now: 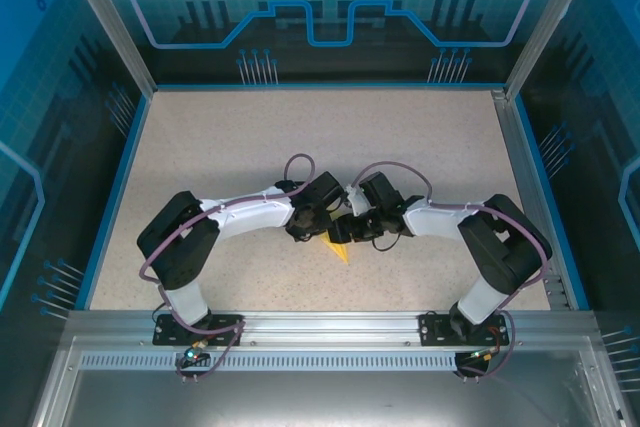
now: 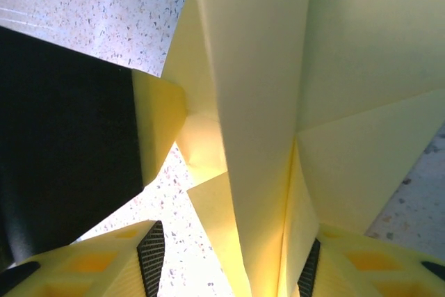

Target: Fold a paper plane with a square sheet of paper (pick it up from the middle)

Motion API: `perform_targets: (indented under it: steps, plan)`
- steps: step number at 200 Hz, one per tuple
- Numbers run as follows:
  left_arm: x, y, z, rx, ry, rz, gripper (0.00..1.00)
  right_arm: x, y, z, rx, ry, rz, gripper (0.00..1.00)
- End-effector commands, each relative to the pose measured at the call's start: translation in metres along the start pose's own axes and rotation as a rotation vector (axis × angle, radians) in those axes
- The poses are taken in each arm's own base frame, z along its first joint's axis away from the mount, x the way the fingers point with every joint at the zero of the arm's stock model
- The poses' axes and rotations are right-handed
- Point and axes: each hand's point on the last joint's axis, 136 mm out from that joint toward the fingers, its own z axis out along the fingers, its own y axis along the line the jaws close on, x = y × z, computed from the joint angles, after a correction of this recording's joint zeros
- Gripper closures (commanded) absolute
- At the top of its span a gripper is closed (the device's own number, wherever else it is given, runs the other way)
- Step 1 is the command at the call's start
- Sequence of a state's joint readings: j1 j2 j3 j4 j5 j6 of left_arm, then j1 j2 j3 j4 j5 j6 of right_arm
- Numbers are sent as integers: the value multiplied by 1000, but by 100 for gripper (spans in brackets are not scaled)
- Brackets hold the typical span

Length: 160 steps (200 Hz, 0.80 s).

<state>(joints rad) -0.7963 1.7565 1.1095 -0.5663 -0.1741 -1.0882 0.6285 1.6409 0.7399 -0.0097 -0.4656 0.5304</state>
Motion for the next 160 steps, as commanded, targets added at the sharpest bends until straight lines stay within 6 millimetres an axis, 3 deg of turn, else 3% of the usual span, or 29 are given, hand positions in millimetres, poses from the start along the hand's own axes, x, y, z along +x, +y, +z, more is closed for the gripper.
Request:
perform_targets:
  steps: [1, 30, 73, 160]
  plan:
    - [-4, -19, -14, 101, -5, -31, 90, 8, 2, 2, 41, 6, -68, 46]
    - [-5, -20, -19, 122, -13, -35, 89, 8, 1, 0, 51, -23, -90, 44]
    - [-7, -18, -22, 161, -17, -64, 77, 5, 7, -5, 16, -68, -107, 43]
    - [-6, -6, -16, 124, -10, -72, 85, -2, 0, -10, 25, -99, -70, 48]
